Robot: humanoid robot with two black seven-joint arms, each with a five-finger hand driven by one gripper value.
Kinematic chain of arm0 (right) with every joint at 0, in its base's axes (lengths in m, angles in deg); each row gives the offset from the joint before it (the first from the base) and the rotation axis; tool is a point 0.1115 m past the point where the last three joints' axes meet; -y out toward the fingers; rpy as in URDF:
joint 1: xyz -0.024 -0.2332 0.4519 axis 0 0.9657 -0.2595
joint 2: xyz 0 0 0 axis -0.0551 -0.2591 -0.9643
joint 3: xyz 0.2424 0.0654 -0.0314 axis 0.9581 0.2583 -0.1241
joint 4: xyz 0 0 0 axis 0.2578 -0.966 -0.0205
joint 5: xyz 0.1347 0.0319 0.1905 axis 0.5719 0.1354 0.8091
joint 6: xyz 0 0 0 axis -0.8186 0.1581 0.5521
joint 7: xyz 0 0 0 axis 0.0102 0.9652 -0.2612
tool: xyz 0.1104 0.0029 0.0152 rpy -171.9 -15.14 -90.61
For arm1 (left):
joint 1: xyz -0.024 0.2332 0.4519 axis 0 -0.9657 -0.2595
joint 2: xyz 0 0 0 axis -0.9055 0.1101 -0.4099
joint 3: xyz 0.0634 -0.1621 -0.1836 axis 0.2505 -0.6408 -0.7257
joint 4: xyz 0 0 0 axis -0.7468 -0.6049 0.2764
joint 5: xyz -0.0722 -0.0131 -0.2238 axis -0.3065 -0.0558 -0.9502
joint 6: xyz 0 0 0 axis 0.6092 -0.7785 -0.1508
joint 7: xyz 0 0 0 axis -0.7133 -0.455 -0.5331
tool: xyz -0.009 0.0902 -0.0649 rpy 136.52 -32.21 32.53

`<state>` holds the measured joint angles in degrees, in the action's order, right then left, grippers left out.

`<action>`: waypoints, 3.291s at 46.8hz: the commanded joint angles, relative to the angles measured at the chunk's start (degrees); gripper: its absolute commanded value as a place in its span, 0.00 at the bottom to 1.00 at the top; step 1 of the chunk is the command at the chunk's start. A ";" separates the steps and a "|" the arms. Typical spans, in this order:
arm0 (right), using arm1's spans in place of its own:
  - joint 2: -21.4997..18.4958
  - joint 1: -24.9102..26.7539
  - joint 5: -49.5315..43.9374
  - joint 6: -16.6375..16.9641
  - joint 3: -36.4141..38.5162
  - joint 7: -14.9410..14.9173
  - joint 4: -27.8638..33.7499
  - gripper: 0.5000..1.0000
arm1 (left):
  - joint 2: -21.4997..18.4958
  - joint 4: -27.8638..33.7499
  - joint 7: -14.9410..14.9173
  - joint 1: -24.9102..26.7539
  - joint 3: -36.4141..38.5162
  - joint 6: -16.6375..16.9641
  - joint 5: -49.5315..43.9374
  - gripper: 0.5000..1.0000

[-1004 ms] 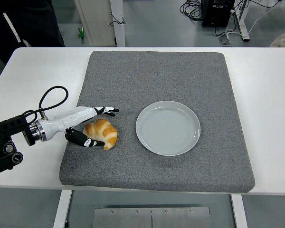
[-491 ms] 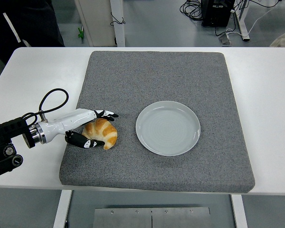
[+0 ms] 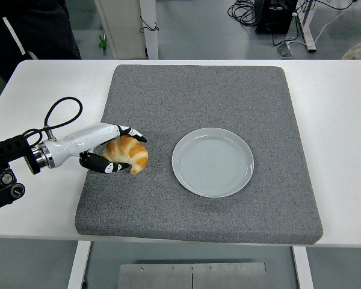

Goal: Place the bread on the plate

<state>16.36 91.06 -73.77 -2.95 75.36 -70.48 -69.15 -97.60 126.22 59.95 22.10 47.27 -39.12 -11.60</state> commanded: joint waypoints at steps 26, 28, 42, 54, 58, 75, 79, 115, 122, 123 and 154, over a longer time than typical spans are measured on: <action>0.00 0.00 0.00 -0.02 0.00 0.00 0.00 1.00 | -1.57 -0.09 0.56 7.37 -15.94 -12.15 -0.37 0.36; 0.00 0.00 0.00 -0.02 0.00 0.00 0.00 1.00 | -1.48 -0.18 0.56 7.72 -16.03 -12.15 -0.37 0.36; 0.00 0.00 0.00 0.07 0.00 0.00 0.00 1.00 | 3.52 -0.27 -0.23 11.41 -15.85 -13.11 0.33 0.40; 0.00 0.00 0.00 -0.02 0.00 0.00 0.00 1.00 | 9.32 -0.36 -3.04 12.99 -15.41 -13.20 1.38 0.40; 0.00 0.00 0.00 -0.02 0.00 0.00 0.00 1.00 | 10.47 -0.36 -3.40 13.61 -15.33 -13.20 2.27 0.40; 0.00 0.00 0.00 0.07 0.00 0.00 0.00 1.00 | 19.60 -0.71 -6.03 16.86 -14.89 -13.20 2.53 0.40; 0.00 0.00 0.00 -0.01 0.00 0.00 0.00 1.00 | 21.10 -0.71 -6.65 16.86 -14.36 -13.20 2.53 0.40; 0.00 0.00 0.00 -0.01 0.00 0.00 0.00 1.00 | 25.59 -4.40 -6.65 15.46 -12.25 -12.85 8.59 0.40; 0.00 0.00 0.00 -0.01 0.00 0.00 0.00 1.00 | 25.67 -4.75 -6.56 15.37 -10.32 -12.50 8.59 0.40; 0.00 0.00 0.00 -0.02 0.00 0.00 0.00 1.00 | 25.59 -4.75 -6.47 15.37 -10.14 -12.41 8.59 0.40; 0.00 0.00 0.00 -0.02 0.00 0.00 0.00 1.00 | 26.38 -7.39 -5.95 13.26 1.02 -4.42 9.03 0.40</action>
<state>16.36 91.06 -73.77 -2.96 75.35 -70.48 -69.15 -71.45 119.13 53.96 35.75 47.75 -43.74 -2.51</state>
